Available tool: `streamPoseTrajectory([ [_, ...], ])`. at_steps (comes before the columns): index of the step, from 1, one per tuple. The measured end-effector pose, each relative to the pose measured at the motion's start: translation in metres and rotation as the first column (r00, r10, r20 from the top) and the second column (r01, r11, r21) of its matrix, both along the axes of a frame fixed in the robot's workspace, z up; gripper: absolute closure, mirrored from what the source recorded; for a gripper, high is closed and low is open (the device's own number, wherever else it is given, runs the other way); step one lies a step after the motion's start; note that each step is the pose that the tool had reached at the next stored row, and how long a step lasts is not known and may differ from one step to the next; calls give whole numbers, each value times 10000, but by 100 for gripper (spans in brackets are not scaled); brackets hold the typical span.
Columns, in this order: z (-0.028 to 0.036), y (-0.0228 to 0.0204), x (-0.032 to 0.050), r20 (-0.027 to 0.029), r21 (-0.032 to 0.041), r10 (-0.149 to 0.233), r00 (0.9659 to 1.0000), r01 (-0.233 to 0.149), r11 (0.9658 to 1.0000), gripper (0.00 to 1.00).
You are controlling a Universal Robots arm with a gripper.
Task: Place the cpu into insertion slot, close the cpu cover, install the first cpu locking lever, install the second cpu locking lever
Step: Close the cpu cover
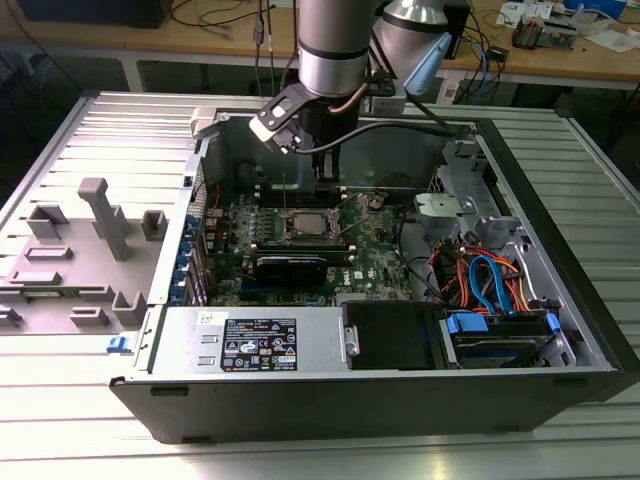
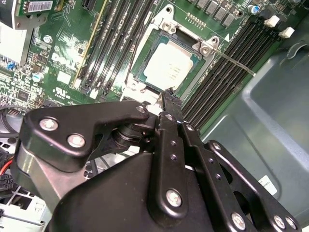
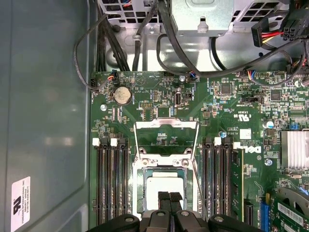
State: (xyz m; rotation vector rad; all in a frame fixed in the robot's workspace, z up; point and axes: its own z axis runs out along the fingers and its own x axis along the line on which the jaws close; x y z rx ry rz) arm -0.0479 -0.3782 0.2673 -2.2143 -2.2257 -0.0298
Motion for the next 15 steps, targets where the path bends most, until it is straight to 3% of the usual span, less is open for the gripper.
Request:
streamPoseTrajectory([
  [15, 0, 0, 66, 0, 0, -2, 10000, 2, 10000, 89],
])
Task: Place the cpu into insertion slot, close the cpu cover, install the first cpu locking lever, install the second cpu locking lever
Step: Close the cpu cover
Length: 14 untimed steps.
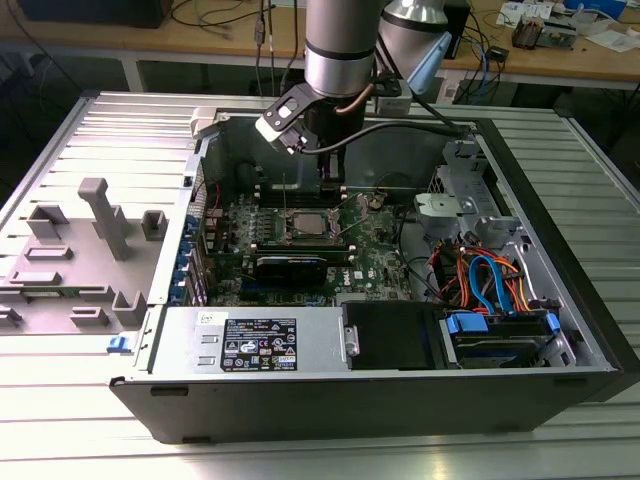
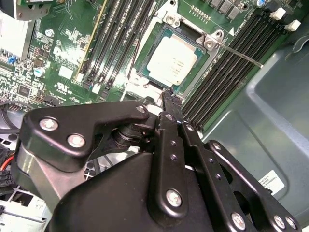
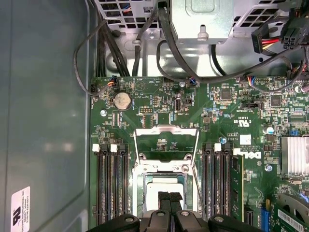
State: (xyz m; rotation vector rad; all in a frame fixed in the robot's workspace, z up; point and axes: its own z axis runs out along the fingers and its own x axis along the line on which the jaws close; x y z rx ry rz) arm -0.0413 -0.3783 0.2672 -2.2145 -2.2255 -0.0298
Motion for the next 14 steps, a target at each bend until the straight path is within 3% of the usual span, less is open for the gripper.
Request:
streamPoseTrajectory([
  [14, 0, 0, 41, 0, 0, 0, 10000, 0, 10000, 89],
])
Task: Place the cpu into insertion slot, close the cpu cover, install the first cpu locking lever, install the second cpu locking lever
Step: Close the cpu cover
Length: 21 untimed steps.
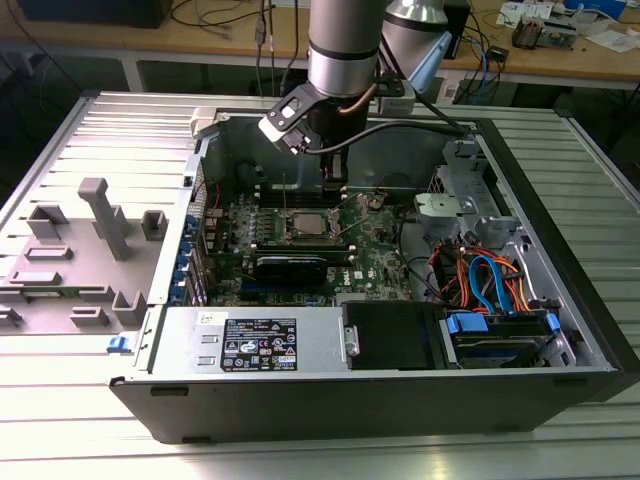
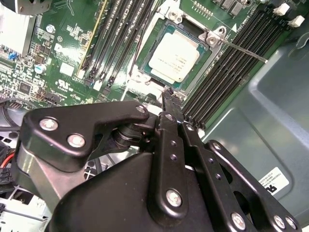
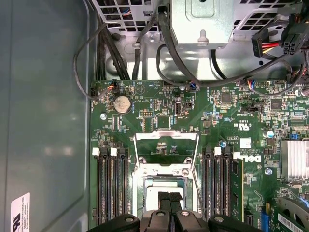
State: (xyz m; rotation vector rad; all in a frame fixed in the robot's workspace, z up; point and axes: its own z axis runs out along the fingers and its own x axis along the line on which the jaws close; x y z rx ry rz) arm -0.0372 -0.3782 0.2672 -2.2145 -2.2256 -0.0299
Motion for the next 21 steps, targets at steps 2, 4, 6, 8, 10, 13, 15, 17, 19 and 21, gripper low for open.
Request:
streamPoseTrajectory([
  [2, 0, 0, 7, 0, 0, 0, 10000, 0, 10000, 89],
  [4, 0, 0, 14, 0, 0, 1, 10000, -1, 10000, 89],
  [6, 0, 0, 21, 0, 0, 0, 10000, 0, 10000, 89],
  [8, 0, 0, 27, 0, 0, -1, 10000, 1, 10000, 89],
  [10, 0, 0, 31, 0, 0, 0, 10000, 0, 10000, 89],
  [13, 0, 0, 32, 0, 0, 0, 10000, 0, 10000, 89],
  [15, 0, 0, 32, 0, 0, 0, 10000, 0, 10000, 89],
  [17, 1, 0, 32, 0, 1, 0, 10000, 0, 10000, 89],
  [19, 7, 1, 32, 0, 0, 0, 10000, 0, 10000, 89],
  [21, 18, 0, 32, 0, 0, 0, 10000, 0, 10000, 89],
])
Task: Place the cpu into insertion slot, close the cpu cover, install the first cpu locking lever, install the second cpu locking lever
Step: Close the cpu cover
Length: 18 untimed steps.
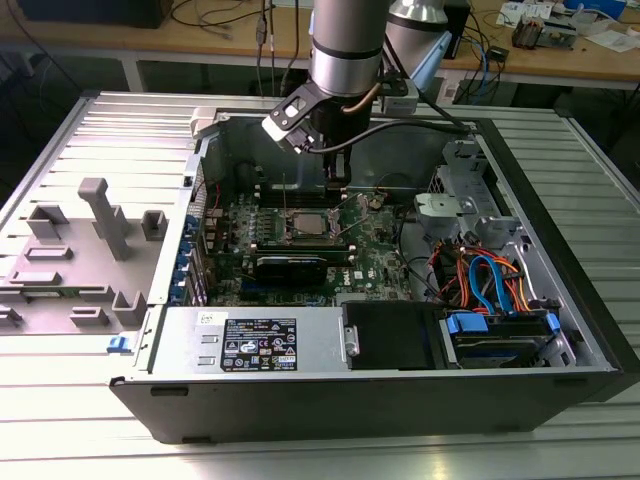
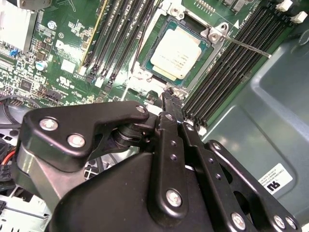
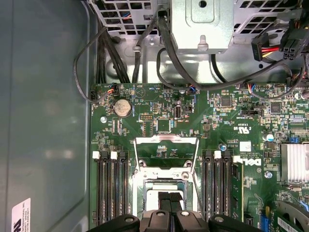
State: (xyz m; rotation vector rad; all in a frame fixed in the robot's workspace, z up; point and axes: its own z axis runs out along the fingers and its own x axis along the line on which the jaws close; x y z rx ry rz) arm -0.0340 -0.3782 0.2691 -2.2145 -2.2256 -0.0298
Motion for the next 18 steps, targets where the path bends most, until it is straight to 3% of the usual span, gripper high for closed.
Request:
streamPoseTrajectory([
  [7, 47, 0, 14, 0, 0, 2, 10000, -2, 10000, 89],
  [10, 47, 0, 87, 0, 0, 1, 10000, -1, 10000, 89],
  [18, 47, 3, 188, 0, 0, 0, 10000, 0, 10000, 89],
])
